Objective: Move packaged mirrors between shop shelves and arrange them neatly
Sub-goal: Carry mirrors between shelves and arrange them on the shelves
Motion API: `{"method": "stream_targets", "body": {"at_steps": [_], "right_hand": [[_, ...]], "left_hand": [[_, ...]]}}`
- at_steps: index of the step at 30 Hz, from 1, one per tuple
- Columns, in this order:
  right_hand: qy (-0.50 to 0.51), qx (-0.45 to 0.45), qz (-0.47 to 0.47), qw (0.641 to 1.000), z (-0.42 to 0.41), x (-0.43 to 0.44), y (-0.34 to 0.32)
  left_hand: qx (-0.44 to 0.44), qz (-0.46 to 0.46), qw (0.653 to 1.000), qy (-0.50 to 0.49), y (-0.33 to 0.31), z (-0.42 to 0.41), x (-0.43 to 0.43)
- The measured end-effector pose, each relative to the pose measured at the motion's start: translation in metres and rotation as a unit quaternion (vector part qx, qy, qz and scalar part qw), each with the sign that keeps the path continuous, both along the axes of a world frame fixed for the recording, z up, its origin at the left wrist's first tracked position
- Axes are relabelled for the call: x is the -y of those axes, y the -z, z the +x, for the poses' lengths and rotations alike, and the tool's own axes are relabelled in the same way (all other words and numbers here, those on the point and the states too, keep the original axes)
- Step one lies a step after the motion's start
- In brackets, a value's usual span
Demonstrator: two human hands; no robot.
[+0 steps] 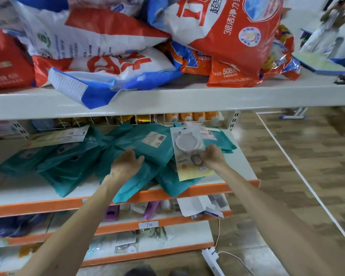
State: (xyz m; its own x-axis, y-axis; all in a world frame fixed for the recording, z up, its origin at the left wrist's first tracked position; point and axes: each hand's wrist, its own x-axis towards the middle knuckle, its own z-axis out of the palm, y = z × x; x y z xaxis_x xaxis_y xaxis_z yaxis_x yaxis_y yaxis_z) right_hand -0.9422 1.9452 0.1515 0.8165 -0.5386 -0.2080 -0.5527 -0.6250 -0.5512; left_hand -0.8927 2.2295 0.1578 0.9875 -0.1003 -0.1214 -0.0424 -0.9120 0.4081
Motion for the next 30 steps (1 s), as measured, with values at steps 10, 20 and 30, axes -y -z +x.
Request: {"method": "stream_targets", "body": {"at_steps": [10, 20, 30], "right_hand": [[0.02, 0.005, -0.035, 0.999, -0.014, -0.015, -0.003], [0.018, 0.027, -0.007, 0.999, -0.02, -0.01, -0.029], [0.059, 0.047, 0.024, 0.997, -0.011, -0.026, -0.029]], "left_hand": [[-0.127, -0.444, 0.845, -0.269, 0.005, 0.024, 0.05], [0.001, -0.447, 0.866, -0.222, -0.04, 0.02, 0.001], [0.119, -0.087, 0.987, -0.061, -0.096, -0.011, -0.02]]}}
